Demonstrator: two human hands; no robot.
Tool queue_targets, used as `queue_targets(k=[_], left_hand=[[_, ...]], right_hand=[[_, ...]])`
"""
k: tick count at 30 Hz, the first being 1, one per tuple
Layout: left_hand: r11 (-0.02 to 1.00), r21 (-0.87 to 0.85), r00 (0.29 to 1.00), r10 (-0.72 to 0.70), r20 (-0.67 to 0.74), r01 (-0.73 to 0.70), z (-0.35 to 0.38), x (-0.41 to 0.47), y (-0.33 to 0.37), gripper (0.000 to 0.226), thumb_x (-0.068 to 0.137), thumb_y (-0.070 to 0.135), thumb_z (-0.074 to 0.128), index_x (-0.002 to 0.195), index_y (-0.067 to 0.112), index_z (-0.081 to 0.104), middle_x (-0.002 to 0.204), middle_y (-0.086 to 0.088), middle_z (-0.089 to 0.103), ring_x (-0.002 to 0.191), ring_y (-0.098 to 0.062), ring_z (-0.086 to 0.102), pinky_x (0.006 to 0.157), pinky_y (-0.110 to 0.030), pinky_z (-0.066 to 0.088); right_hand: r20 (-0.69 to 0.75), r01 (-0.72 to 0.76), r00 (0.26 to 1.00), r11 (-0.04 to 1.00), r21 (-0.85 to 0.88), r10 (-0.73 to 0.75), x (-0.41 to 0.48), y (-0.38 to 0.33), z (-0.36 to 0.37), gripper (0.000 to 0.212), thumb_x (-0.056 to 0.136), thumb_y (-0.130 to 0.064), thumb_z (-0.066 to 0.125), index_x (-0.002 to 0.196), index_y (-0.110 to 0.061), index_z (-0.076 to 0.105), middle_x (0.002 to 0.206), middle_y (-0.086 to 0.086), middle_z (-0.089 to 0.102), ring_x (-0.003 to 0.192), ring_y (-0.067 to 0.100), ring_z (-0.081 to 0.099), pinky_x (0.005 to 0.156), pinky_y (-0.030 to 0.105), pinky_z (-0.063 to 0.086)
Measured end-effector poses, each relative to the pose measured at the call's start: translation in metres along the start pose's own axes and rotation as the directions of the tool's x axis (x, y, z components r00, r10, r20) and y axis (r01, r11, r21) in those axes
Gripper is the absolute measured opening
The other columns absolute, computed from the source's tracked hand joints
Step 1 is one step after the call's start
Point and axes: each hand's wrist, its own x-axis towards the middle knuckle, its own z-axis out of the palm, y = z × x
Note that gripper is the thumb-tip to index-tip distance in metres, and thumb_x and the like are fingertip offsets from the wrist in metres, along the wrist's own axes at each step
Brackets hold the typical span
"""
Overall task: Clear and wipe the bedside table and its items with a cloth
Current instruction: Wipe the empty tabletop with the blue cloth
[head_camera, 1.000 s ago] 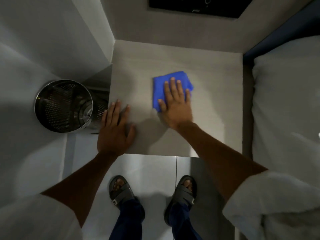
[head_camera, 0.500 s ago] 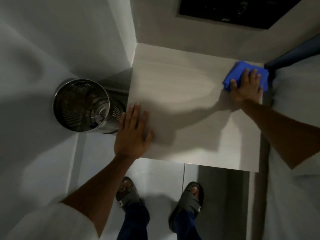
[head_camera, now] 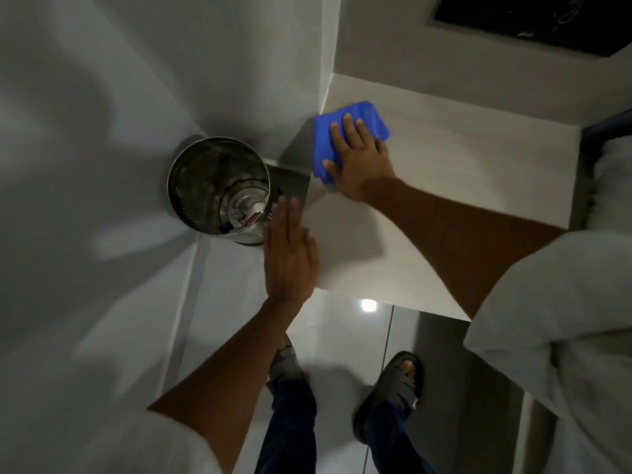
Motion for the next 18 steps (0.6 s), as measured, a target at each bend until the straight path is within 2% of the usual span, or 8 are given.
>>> queue_targets(k=[4, 7, 9, 11, 13, 15, 16, 18], left_hand=[[0.978, -0.051, 0.973, -0.192, 0.129, 0.200, -0.018, -0.041, -0.014, 0.053, 0.103, 0.029, 0.041, 0.151, 0.007, 0.030, 0.159, -0.016, 0.030, 0.148, -0.029, 0.028, 0.117, -0.050, 0.030], [0.922, -0.192, 0.941, -0.318, 0.115, 0.335, -0.026, -0.045, -0.008, 0.042, 0.104, 0.023, 0.037, 0.142, 0.006, 0.046, 0.150, -0.018, 0.045, 0.143, -0.032, 0.036, 0.119, -0.047, 0.029], [0.920, -0.204, 0.942, -0.316, 0.116, 0.334, -0.032, -0.047, 0.004, 0.038, 0.104, 0.023, 0.037, 0.132, 0.003, 0.055, 0.140, -0.020, 0.055, 0.135, -0.034, 0.045, 0.112, -0.051, 0.036], [0.940, -0.139, 0.946, -0.293, 0.141, 0.312, -0.035, -0.049, 0.020, 0.039, 0.103, 0.030, 0.042, 0.127, 0.005, 0.059, 0.140, -0.019, 0.054, 0.135, -0.033, 0.045, 0.109, -0.051, 0.040], [0.968, -0.034, 0.959, -0.240, 0.153, 0.248, -0.036, -0.053, 0.037, 0.042, 0.099, 0.036, 0.050, 0.127, 0.007, 0.060, 0.145, -0.020, 0.048, 0.138, -0.033, 0.039, 0.112, -0.048, 0.036], [0.975, -0.034, 0.961, -0.210, 0.178, 0.219, -0.033, -0.057, 0.051, 0.043, 0.093, 0.036, 0.061, 0.123, 0.005, 0.061, 0.138, -0.019, 0.054, 0.134, -0.033, 0.042, 0.109, -0.041, 0.035], [0.967, -0.080, 0.954, -0.224, 0.198, 0.243, -0.033, -0.060, 0.056, 0.042, 0.089, 0.032, 0.067, 0.120, 0.003, 0.061, 0.130, -0.017, 0.059, 0.128, -0.033, 0.048, 0.104, -0.039, 0.039], [0.919, -0.215, 0.930, -0.280, 0.237, 0.331, -0.034, -0.066, 0.068, 0.033, 0.085, 0.017, 0.069, 0.113, 0.002, 0.059, 0.108, -0.008, 0.064, 0.107, -0.032, 0.060, 0.083, -0.032, 0.048]], right_hand=[[0.000, 0.083, 0.997, 0.996, 0.017, -0.083, -0.061, -0.028, 0.032, 0.064, 0.100, -0.043, 0.031, 0.154, -0.021, 0.004, 0.164, 0.006, -0.004, 0.150, 0.025, -0.002, 0.120, 0.049, 0.006], [0.014, 0.159, 0.987, 0.987, -0.039, -0.158, -0.117, -0.035, 0.062, 0.063, 0.101, -0.045, 0.024, 0.153, -0.021, 0.000, 0.164, 0.007, -0.004, 0.150, 0.027, -0.002, 0.119, 0.050, 0.005], [0.046, 0.181, 0.983, 0.982, -0.048, -0.179, -0.149, -0.031, 0.076, 0.061, 0.101, -0.045, 0.020, 0.153, -0.021, -0.001, 0.164, 0.007, -0.003, 0.150, 0.028, -0.003, 0.119, 0.049, 0.005], [0.054, 0.181, 0.982, 0.984, 0.009, -0.181, -0.173, -0.022, 0.081, 0.059, 0.101, -0.040, 0.023, 0.153, -0.020, 0.003, 0.164, 0.006, -0.002, 0.150, 0.026, -0.003, 0.120, 0.047, 0.007], [0.018, 0.078, 0.996, 0.958, 0.275, -0.086, -0.192, -0.014, 0.078, 0.053, 0.102, -0.029, 0.031, 0.152, -0.017, 0.016, 0.162, 0.005, 0.013, 0.150, 0.024, 0.009, 0.120, 0.042, 0.012], [0.028, -0.063, 0.998, 0.779, 0.624, 0.059, -0.204, -0.009, 0.068, 0.046, 0.100, -0.012, 0.038, 0.146, -0.008, 0.035, 0.150, 0.009, 0.042, 0.139, 0.025, 0.037, 0.115, 0.038, 0.028], [0.077, -0.149, 0.987, 0.623, 0.767, 0.142, -0.207, -0.008, 0.063, 0.039, 0.098, -0.005, 0.040, 0.137, -0.004, 0.047, 0.134, 0.011, 0.055, 0.124, 0.022, 0.050, 0.105, 0.033, 0.038], [0.221, -0.283, 0.928, 0.180, 0.942, 0.299, -0.214, -0.002, 0.048, 0.021, 0.096, 0.005, 0.042, 0.104, 0.000, 0.061, 0.098, 0.012, 0.059, 0.087, 0.012, 0.061, 0.080, 0.023, 0.046]])
